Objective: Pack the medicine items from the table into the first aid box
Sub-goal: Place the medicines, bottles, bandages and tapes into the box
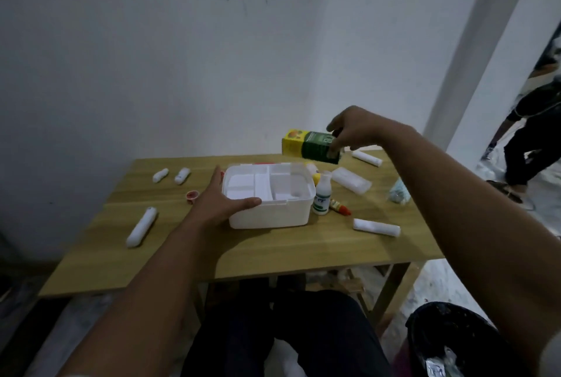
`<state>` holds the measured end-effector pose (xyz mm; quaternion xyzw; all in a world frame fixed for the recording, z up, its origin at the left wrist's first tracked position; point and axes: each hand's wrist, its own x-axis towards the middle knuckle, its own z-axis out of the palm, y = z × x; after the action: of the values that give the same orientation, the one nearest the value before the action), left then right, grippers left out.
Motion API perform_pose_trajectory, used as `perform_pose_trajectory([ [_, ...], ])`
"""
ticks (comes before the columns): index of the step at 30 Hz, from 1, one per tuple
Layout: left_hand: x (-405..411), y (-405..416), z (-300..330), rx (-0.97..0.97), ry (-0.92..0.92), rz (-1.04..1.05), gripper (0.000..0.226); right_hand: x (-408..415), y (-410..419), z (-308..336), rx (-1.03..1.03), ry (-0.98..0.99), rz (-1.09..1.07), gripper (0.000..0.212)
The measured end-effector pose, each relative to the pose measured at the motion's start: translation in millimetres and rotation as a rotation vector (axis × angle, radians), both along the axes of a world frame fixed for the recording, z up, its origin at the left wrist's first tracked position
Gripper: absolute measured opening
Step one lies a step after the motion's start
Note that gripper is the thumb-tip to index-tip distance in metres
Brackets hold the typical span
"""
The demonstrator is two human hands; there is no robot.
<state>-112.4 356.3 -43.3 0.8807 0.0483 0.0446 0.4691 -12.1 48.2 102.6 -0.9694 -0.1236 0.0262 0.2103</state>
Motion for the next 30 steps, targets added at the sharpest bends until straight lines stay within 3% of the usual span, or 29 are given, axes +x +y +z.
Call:
perform_pose_trajectory([
  [4,-1,5,3,-0.058,-0.022,-0.128,0.113,-15,53,7,-0.493,-0.068,0.100,0.030],
  [8,0,9,-4,-0.133,-0.046,-0.149,0.101,-27,85,-2,-0.670,-0.051,0.076,0.039],
  [13,3,11,-10,-0.129,-0.037,-0.147,0.113,-20,103,-34,-0.611,-0.027,0.166,0.045],
  [22,5,10,-16,-0.075,-0.107,-0.131,0.113,0,121,-95,-0.484,-0.053,0.280,0.022],
  [27,11,15,-7,-0.033,-0.112,-0.182,0.095,6,124,-117,-0.418,-0.052,0.315,0.021],
  [30,15,19,-4,-0.004,-0.101,-0.154,0.118,6,121,-125,-0.360,-0.049,0.309,0.025],
])
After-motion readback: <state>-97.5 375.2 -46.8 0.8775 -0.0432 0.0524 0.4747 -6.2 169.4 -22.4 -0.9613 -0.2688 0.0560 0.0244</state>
